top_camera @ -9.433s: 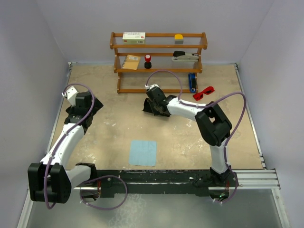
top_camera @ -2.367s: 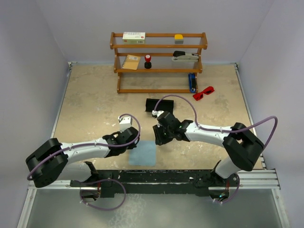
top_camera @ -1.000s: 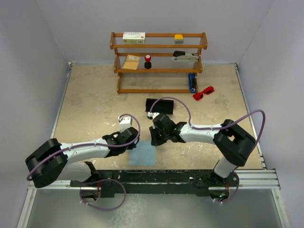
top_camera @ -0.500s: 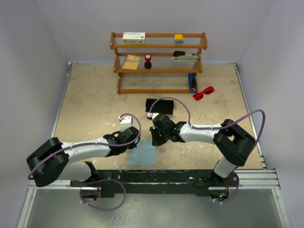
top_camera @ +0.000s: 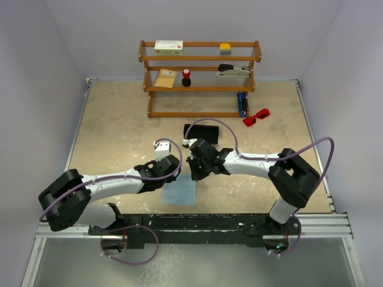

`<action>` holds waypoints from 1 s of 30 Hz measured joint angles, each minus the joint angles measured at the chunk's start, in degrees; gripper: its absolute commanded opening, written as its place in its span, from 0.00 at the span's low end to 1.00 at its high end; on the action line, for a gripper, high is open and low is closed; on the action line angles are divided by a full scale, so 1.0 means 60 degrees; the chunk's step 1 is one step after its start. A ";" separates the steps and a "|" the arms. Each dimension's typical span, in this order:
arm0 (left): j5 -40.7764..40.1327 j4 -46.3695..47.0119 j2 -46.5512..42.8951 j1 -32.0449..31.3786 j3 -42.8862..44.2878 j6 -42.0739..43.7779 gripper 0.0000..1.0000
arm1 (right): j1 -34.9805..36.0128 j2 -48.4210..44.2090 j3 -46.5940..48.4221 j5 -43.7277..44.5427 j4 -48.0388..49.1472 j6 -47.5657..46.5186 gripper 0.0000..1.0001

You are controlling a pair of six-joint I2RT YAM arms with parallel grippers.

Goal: Organize the sunglasses
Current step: Adjust the glasses cleaning cloth at the center of the board.

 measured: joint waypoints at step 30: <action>-0.0266 -0.0113 -0.0331 0.0000 0.0018 -0.0007 0.00 | -0.0441 -0.0127 0.0102 -0.0095 -0.0102 -0.0641 0.00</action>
